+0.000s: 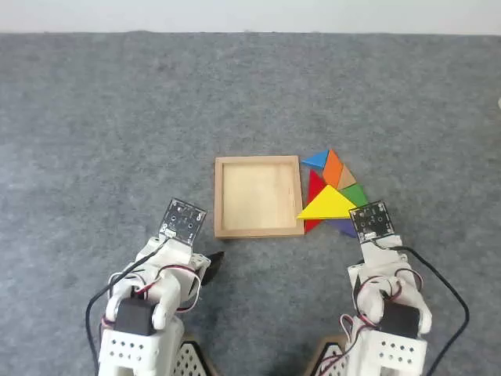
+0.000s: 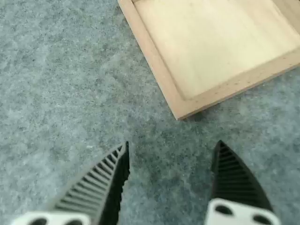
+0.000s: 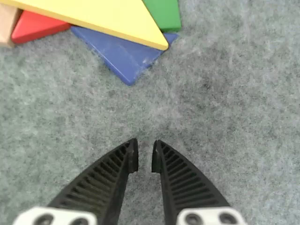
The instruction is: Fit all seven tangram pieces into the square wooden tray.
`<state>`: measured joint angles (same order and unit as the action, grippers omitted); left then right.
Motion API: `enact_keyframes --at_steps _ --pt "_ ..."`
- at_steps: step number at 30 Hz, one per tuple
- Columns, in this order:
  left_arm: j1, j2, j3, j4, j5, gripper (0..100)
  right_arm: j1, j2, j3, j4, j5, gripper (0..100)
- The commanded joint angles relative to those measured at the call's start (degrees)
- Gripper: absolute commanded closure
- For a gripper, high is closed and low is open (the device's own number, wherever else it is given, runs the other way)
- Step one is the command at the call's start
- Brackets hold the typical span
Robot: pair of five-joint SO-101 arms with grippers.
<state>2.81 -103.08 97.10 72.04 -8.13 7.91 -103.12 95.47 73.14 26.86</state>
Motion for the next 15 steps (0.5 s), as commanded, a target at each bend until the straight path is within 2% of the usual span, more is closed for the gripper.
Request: enact_keyframes --at_steps 1,15 --pt "0.44 -0.97 -0.66 0.26 0.35 72 -0.48 -0.66 0.97 0.31 0.79 92.9" --pt "0.44 -0.97 -0.66 0.26 0.35 72 -0.84 -0.75 0.97 0.13 0.79 92.8"
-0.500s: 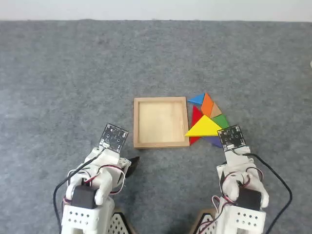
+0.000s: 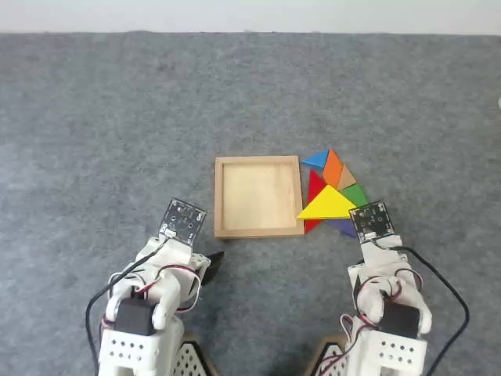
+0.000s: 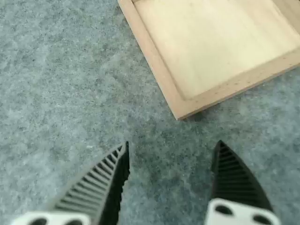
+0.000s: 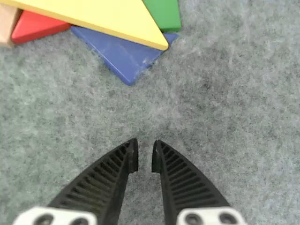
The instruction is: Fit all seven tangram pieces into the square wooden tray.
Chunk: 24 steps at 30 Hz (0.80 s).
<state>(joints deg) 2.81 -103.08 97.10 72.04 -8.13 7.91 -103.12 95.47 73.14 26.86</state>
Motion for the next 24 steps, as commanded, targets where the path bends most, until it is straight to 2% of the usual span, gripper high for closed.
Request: enact_keyframes --at_steps 1,6,11,15,19,24 --pt "0.44 -0.97 -0.66 0.26 0.35 72 -0.84 -0.75 0.97 0.31 0.79 92.9" --pt "0.44 -0.97 -0.66 0.26 0.35 72 -0.92 -0.84 0.53 -0.75 2.73 92.6" --pt "0.44 -0.97 -0.66 0.26 0.35 72 2.33 -0.75 -3.96 -0.04 21.19 92.5" --pt "0.44 -0.97 -0.66 0.26 0.35 72 6.2 -0.22 -11.87 0.31 17.58 92.5" --pt "0.44 -0.97 -0.66 0.26 0.35 72 6.2 2.24 -22.15 4.0 14.77 92.5" --pt "0.44 -0.97 -0.66 0.26 0.35 72 1.89 21.32 -35.43 5.93 14.15 92.5"
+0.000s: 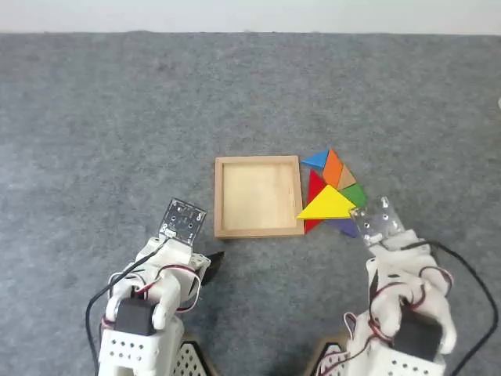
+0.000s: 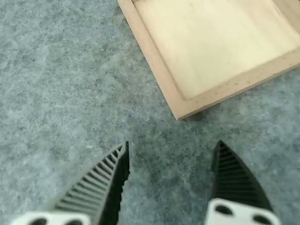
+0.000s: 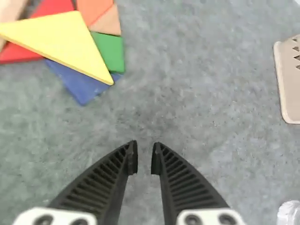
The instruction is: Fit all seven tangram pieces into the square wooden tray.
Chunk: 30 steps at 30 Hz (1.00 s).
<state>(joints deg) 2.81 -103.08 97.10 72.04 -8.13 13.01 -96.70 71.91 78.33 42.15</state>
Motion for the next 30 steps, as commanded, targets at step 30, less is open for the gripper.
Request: enact_keyframes --at_steps 30 --pt "0.44 -0.97 -0.66 0.26 0.35 72 -19.21 89.36 -43.43 -19.91 -42.37 74.7"
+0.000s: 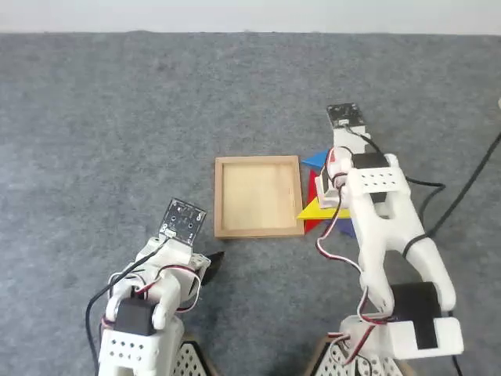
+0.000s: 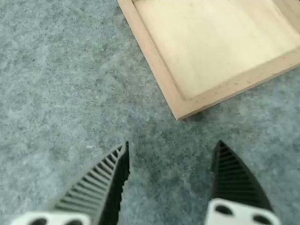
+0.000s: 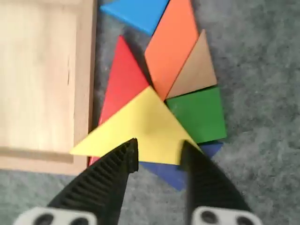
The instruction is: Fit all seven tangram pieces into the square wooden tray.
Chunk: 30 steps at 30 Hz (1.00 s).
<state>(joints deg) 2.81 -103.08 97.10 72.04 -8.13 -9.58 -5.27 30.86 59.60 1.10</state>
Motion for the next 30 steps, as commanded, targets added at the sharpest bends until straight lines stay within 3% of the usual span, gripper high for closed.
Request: enact_keyframes --at_steps 1,6,10,14,22,30 --pt "0.44 -0.97 -0.66 0.26 0.35 72 5.14 -2.51 -2.29 -1.54 -1.41 74.5" --pt "0.44 -0.97 -0.66 0.26 0.35 72 10.07 -2.68 -1.67 -1.54 2.55 75.4" --pt "0.44 -0.97 -0.66 0.26 0.35 72 2.86 -3.3 0.97 -1.8 2.99 75.3" --pt "0.44 -0.97 -0.66 0.26 0.35 72 -1.8 -2.95 0.97 -1.8 -4.31 75.3" --pt "0.44 -0.97 -0.66 0.26 0.35 72 12.62 -2.77 1.05 -3.56 -9.85 75.6" --pt "0.44 -0.97 -0.66 0.26 0.35 72 13.93 -2.68 4.04 -5.85 -7.03 75.7"
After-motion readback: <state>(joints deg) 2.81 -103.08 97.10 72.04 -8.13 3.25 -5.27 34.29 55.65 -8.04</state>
